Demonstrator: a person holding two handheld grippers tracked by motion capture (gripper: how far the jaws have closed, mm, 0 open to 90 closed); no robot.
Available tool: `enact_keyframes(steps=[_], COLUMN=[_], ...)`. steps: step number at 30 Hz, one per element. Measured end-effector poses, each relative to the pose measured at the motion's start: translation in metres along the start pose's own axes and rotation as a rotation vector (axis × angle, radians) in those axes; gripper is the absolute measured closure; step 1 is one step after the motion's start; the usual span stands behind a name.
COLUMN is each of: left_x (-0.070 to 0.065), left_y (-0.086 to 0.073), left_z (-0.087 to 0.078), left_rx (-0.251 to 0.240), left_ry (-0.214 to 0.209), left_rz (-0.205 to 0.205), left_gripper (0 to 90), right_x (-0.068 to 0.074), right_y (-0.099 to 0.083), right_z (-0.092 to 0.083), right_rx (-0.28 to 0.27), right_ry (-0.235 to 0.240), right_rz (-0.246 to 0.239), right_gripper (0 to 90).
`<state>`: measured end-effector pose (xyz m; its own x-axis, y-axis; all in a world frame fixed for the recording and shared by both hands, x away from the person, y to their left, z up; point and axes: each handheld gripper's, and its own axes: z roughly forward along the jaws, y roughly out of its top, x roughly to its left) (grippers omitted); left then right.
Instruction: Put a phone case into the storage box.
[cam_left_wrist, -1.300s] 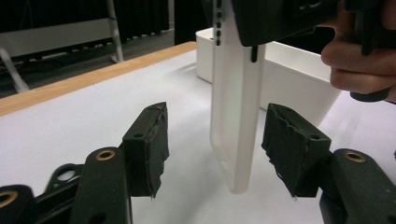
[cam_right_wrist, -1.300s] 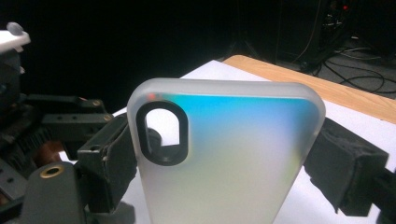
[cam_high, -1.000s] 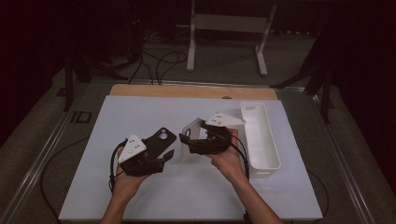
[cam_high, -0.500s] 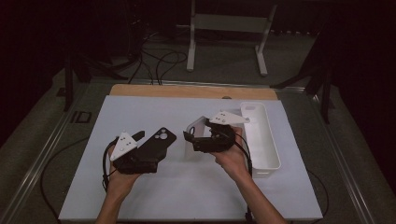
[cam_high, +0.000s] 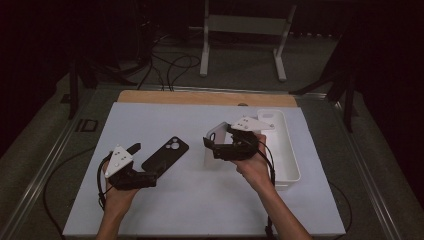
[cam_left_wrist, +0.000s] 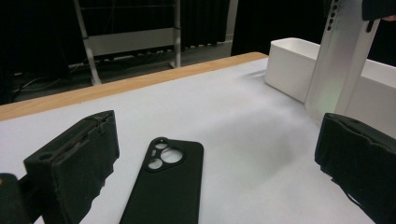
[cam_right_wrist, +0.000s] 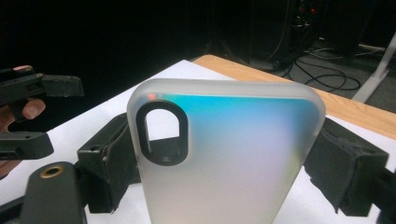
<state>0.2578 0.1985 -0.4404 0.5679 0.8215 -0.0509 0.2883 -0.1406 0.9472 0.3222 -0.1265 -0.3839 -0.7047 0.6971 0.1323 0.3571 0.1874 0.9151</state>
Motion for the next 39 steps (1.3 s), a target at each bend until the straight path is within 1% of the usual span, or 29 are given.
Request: enact_keyframes(steps=[2,7,12,13,14,18,21,26,33,34,39], left_x=[0.001,0.004,0.009,0.009,0.009,0.009,0.009,0.008,0.011,0.012,0.014], left_y=[-0.003,-0.013,-0.024,-0.024,-0.028,-0.037,-0.041,-0.046,-0.048,-0.049,-0.050], left_z=[-0.001,-0.004,-0.009,-0.009,-0.011,-0.014,-0.014,-0.011,-0.013,-0.014,-0.014], left_rx=[0.000,0.008,0.001,0.001,0.005,0.014,0.020,0.039,0.030,0.025,0.022], left_ry=[0.005,0.024,0.039,0.039,0.038,0.053,0.063,0.083,0.097,0.105,0.112], left_rz=[0.004,0.012,-0.010,-0.010,-0.006,0.010,0.014,0.039,0.023,0.012,0.001], left_gripper=[0.4,0.4,0.4,0.4,0.4,0.4,0.4,0.4,0.4,0.4,0.5], right_x=[-0.001,-0.004,-0.009,-0.010,-0.011,-0.014,-0.015,-0.017,-0.022,-0.023,-0.029], right_y=[0.000,0.000,0.000,0.000,0.000,0.000,0.000,0.000,-0.001,0.000,0.002], right_z=[-0.001,-0.004,-0.008,-0.008,-0.009,-0.011,-0.012,-0.015,-0.018,-0.019,-0.022], right_rx=[0.000,-0.007,-0.012,-0.011,-0.011,-0.015,-0.010,-0.013,-0.010,-0.009,-0.012], right_ry=[-0.005,-0.015,-0.026,-0.031,-0.034,-0.041,-0.052,-0.062,-0.079,-0.083,-0.103], right_rz=[-0.005,0.002,0.002,0.003,0.010,0.018,0.017,0.018,0.024,0.022,0.031], right_gripper=[16.6,16.6,16.6,16.7,16.6,16.6,16.6,16.6,16.6,16.7,16.6])
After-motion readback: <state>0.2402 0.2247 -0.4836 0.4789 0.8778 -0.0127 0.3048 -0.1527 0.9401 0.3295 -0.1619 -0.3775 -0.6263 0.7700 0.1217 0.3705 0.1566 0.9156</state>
